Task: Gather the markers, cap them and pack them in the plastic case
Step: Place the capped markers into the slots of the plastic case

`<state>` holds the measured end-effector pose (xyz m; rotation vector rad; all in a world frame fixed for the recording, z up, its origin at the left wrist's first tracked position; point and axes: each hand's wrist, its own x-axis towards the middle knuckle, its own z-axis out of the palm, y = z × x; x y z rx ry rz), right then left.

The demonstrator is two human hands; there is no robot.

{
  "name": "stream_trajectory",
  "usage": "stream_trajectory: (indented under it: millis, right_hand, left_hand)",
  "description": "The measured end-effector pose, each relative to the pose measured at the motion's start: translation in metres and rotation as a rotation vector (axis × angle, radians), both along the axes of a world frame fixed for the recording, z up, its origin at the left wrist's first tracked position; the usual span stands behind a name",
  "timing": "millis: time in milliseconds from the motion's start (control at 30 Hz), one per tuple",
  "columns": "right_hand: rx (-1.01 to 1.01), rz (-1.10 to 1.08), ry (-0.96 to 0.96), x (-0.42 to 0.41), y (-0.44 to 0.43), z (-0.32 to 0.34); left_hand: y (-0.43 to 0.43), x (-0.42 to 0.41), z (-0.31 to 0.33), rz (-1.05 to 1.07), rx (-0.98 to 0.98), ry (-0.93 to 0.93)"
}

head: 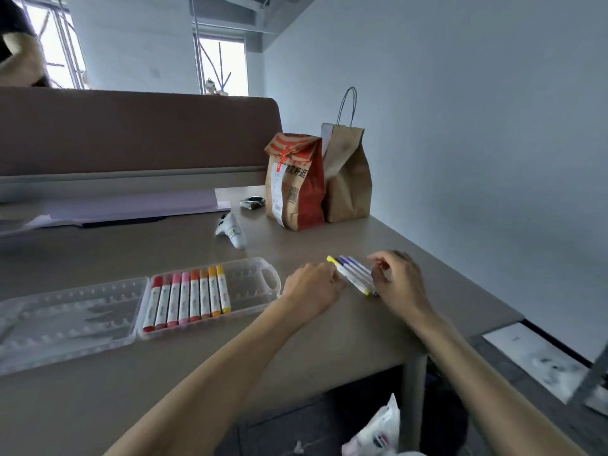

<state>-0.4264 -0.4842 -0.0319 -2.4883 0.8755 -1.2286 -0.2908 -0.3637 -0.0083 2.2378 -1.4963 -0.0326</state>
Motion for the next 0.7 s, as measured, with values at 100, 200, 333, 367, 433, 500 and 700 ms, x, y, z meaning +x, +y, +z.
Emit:
stream_trajectory:
  millis: [100,200,333,367,433,500,700]
  right_hand:
    - [0.044,-0.03,-0.026,-0.005,-0.006,-0.004]
    - [0.076,-0.024,-0.066,-0.006,-0.008,-0.006]
    - [0.222,-0.005,-0.093,-0.01,-0.007,-0.002]
    - [0.243,0.009,-0.081,-0.011,-0.006,-0.001]
    - [0.261,0.017,-0.058,-0.012,-0.004,0.0]
    - [0.262,0.013,-0.054,-0.012,-0.003,0.001]
    - [0.244,-0.021,-0.113,-0.011,-0.003,0.002]
  left_hand:
    - [-0.032,-0.006,-0.002,0.095,0.037,0.055]
    - [-0.053,-0.001,-0.002,0.146,0.096,0.1]
    - [-0.064,0.006,0.003,0.161,0.144,0.141]
    - [-0.065,0.008,0.003,0.156,0.145,0.153]
    - [-0.067,0.012,0.004,0.139,0.158,0.185]
    - [-0.067,0.013,0.005,0.143,0.164,0.235]
    - [-0.075,0.012,0.008,0.174,0.203,0.249]
